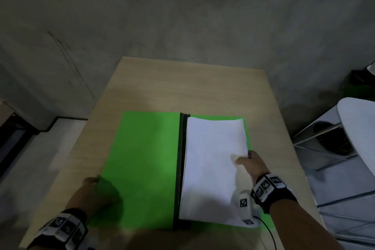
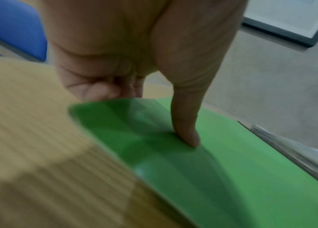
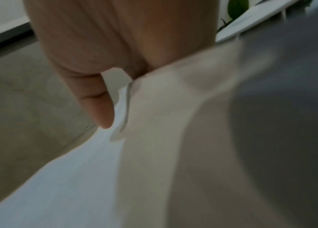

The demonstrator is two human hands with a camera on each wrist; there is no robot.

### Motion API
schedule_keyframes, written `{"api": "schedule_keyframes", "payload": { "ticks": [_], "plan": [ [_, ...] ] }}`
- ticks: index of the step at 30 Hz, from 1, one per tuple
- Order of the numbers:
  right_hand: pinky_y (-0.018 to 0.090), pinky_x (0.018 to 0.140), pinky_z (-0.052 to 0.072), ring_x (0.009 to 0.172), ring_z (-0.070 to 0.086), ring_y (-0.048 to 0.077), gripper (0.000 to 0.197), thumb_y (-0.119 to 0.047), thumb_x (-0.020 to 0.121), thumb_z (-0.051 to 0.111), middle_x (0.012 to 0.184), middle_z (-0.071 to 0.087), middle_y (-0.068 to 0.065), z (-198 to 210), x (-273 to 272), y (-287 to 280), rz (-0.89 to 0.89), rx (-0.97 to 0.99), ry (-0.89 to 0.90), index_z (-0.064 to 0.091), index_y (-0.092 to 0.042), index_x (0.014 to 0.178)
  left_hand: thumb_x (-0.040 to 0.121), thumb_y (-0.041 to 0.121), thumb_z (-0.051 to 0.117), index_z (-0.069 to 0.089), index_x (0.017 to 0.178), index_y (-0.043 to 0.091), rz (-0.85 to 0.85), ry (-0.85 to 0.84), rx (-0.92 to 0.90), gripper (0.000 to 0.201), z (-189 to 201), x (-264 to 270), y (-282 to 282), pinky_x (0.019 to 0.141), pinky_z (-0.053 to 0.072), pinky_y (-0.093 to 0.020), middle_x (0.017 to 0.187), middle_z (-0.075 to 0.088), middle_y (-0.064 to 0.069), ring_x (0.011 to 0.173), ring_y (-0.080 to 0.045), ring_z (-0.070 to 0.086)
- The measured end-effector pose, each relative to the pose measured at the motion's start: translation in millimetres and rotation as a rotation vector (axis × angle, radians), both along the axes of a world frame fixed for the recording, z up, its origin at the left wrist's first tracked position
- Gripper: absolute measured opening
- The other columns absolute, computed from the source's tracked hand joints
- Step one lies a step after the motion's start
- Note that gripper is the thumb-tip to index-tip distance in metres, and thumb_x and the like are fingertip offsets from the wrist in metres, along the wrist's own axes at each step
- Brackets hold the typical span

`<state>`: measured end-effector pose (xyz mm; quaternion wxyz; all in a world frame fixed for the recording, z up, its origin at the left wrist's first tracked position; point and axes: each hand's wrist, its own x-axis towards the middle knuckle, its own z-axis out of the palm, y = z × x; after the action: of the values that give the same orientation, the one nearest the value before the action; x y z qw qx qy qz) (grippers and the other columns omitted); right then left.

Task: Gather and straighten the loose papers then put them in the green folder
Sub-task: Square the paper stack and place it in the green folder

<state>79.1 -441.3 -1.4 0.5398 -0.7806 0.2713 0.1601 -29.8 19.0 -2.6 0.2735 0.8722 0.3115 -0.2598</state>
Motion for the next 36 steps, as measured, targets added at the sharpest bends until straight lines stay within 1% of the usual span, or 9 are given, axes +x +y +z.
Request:
{"api": "schedule_keyframes", "payload": {
  "ticks": [6, 10, 14, 19, 23, 25, 29, 33, 36],
  "plan": [
    [0.051, 0.091, 0.051, 0.098, 0.067, 0.037, 0.046, 0.014, 0.083, 0.055, 0.108, 0.07, 0.018, 7.0, -17.1, -7.0, -0.149, 0.234, -0.09, 0.062, -0.009, 0.123, 0.066, 0.044, 0.08, 0.047, 0.116, 0.032, -0.173, -0.284, -0.214, 0.061, 61.4, -7.0, -1.2, 0.064, 0.053, -0.027, 0.097, 0.069, 0.008, 0.078, -0.011, 0.069],
    [0.049, 0.091, 0.052, 0.097, 0.068, 0.037, 0.05, 0.01, 0.084, 0.056, 0.111, 0.07, 0.017, 4.8, -13.9, -10.1, -0.144, 0.248, -0.073, 0.06, -0.015, 0.127, 0.062, 0.079, 0.06, 0.043, 0.118, 0.052, -0.422, -0.493, -0.406, 0.065, 127.4, -10.6, -28.3, 0.063, 0.056, -0.022, 0.107, 0.07, 0.017, 0.079, -0.006, 0.07],
    [0.043, 0.083, 0.055, 0.097, 0.067, 0.035, 0.045, 0.002, 0.087, 0.059, 0.109, 0.068, 0.018, 12.9, -10.4, -5.5, -0.103, 0.231, -0.061, 0.058, -0.019, 0.127, 0.076, 0.075, 0.05, 0.034, 0.139, 0.04, -0.643, -0.56, -0.581, 0.074, 148.7, -1.9, -77.3, 0.075, 0.056, -0.039, 0.121, 0.064, 0.006, 0.094, -0.02, 0.066],
    [0.051, 0.101, 0.046, 0.113, 0.06, 0.029, 0.069, -0.061, 0.07, 0.068, 0.129, 0.061, 0.001, -4.2, -14.1, -20.1, 0.018, 0.034, 0.026, 0.059, -0.022, 0.127, 0.071, 0.087, 0.031, 0.026, 0.141, 0.054, -0.638, -0.408, -0.796, 0.078, 111.9, 18.5, -146.7, 0.092, 0.05, -0.03, 0.128, 0.057, 0.021, 0.094, -0.005, 0.066],
    [0.047, 0.094, 0.047, 0.101, 0.062, 0.03, 0.044, -0.052, 0.088, 0.048, 0.114, 0.068, 0.016, 7.7, -35.8, -36.3, -0.014, -0.003, 0.006, 0.067, -0.016, 0.103, 0.074, 0.078, 0.043, 0.026, 0.128, 0.06, -0.671, -0.34, -0.651, 0.06, 86.2, 21.6, -169.9, 0.093, 0.046, -0.019, 0.13, 0.054, 0.015, 0.108, 0.001, 0.059],
    [0.046, 0.093, 0.046, 0.099, 0.062, 0.029, 0.054, -0.061, 0.091, 0.037, 0.108, 0.068, 0.011, 18.3, -51.2, -42.9, -0.075, 0.195, 0.063, 0.064, -0.016, 0.106, 0.087, 0.044, 0.058, 0.04, 0.131, 0.046, -0.627, -0.262, -0.628, 0.047, 64.2, 24.0, -176.4, 0.095, 0.047, -0.015, 0.125, 0.058, 0.021, 0.106, 0.014, 0.057],
    [0.048, 0.098, 0.04, 0.115, 0.051, 0.031, 0.058, -0.071, 0.086, 0.028, 0.119, 0.054, 0.009, 38.6, -78.5, -53.2, -0.182, 0.439, 0.165, 0.042, -0.032, 0.127, 0.073, 0.039, 0.073, 0.045, 0.126, 0.028, -0.488, -0.094, -0.521, 0.061, 21.3, 22.8, -174.1, 0.102, 0.044, -0.03, 0.129, 0.057, 0.013, 0.12, -0.012, 0.056],
    [0.046, 0.089, 0.048, 0.106, 0.06, 0.033, 0.06, -0.063, 0.085, 0.044, 0.109, 0.067, 0.015, 29.4, -96.8, -49.5, -0.142, 0.39, 0.227, 0.06, -0.012, 0.113, 0.061, 0.035, 0.079, 0.049, 0.099, 0.037, -0.377, -0.034, -0.48, 0.048, 3.2, 21.7, -170.1, 0.1, 0.046, -0.036, 0.115, 0.064, 0.009, 0.11, -0.017, 0.06],
    [0.045, 0.094, 0.051, 0.09, 0.07, 0.032, 0.075, -0.059, 0.034, 0.085, 0.091, 0.076, 0.016, 8.7, -108.7, -45.5, -0.047, 0.22, 0.138, 0.075, -0.009, 0.089, 0.066, 0.028, 0.074, 0.054, 0.104, 0.045, -0.418, -0.05, -0.516, 0.046, 1.8, 22.1, -164.9, 0.1, 0.048, -0.035, 0.111, 0.069, 0.011, 0.107, -0.013, 0.063]
  ]
}}
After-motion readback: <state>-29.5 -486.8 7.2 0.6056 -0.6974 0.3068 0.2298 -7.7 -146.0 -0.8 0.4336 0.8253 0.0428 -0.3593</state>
